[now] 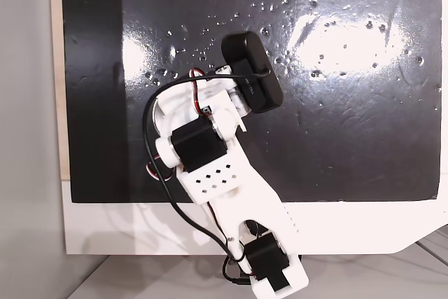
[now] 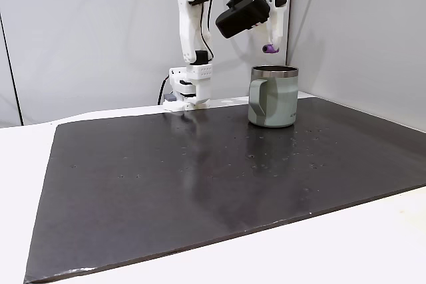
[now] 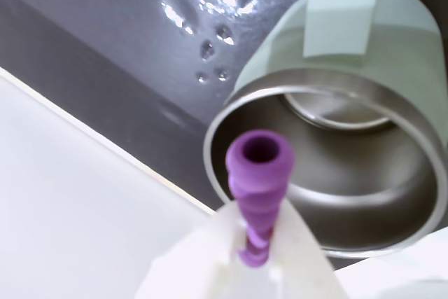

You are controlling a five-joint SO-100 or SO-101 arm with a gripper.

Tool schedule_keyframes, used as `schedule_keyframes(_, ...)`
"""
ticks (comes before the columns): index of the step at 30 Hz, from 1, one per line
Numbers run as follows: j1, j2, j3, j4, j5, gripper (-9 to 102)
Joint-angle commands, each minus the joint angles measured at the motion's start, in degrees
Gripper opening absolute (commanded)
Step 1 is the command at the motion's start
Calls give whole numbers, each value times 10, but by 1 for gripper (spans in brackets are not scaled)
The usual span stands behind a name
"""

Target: Grasp a pengrip and put it in the cup.

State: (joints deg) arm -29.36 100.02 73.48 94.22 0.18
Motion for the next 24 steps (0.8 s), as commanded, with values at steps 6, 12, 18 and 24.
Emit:
schedule_keyframes(6,-40,-11,-37,4,-4,0)
schedule_keyframes(12,-44,-2,-28,6,-35,15)
schedule_keyframes(18,-47,7,-14,6,-49,25)
schedule_keyframes(24,-47,10,-9,5,-56,27)
